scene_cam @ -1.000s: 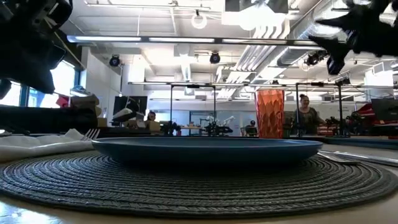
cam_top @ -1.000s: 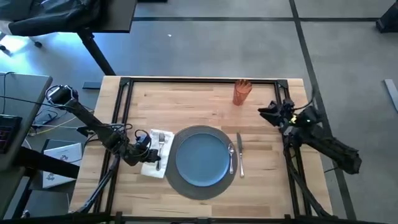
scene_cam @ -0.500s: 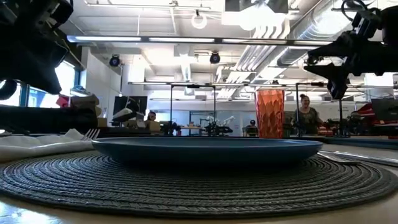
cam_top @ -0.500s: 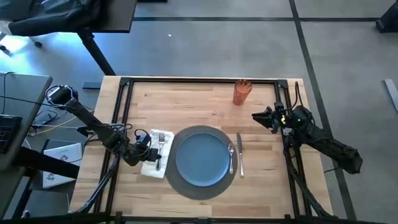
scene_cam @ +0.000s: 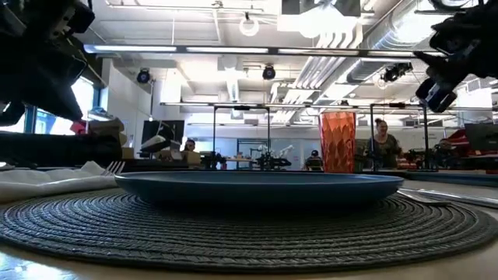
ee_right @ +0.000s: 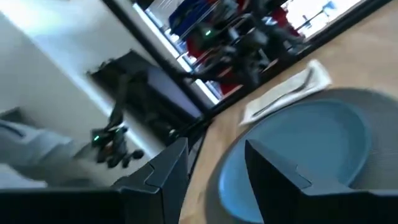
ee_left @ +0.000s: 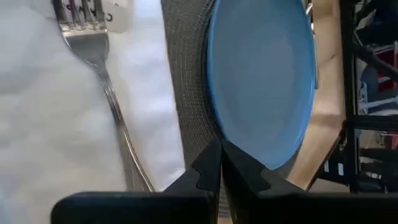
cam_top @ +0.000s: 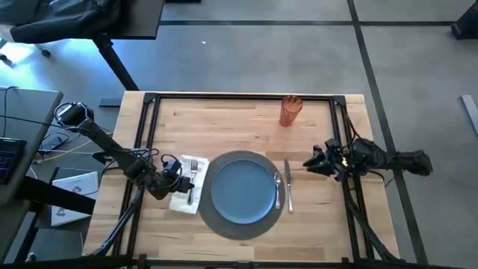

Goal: Set table place
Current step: Return to Home Position

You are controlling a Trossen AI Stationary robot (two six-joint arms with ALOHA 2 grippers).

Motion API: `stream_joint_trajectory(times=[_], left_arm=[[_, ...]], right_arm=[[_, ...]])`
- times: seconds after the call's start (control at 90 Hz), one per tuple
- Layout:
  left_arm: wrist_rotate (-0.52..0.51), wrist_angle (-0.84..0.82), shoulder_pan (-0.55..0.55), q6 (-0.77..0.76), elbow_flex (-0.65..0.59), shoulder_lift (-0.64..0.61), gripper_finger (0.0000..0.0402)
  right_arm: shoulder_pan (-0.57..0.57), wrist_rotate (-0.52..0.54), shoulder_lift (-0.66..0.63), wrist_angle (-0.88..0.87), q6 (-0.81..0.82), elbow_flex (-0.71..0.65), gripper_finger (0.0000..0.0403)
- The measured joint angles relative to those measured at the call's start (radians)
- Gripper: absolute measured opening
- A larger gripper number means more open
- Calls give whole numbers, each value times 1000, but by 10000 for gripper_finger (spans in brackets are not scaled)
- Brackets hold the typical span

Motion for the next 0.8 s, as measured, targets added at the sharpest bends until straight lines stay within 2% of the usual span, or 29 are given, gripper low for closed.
stream_joint_trajectory(times=[0.2, 0.344, 0.4, 0.5, 0.578, 0.656, 0.8], left_arm=[[35, -45, 0, 98, -1, 0, 0], [9, -39, 0, 109, -1, 3, 0], [-22, -39, 0, 127, -1, 3, 0], [-82, -38, 0, 162, -1, 3, 0], [-162, -25, 0, 236, -1, 3, 0], [-278, 19, -1, 378, -1, 3, 0], [-547, 155, 0, 791, 0, 3, 0]], right_arm=[[13, -2, 3, 0, 0, 0, 145], [13, -1, 3, 0, -10, 0, 145], [13, 48, 3, -1, -130, 0, 145], [12, 209, 4, -14, -465, 0, 145], [12, 293, 4, -14, -651, 0, 145], [12, 338, 4, -15, -774, 0, 145], [12, 341, 4, -15, -866, 0, 145]])
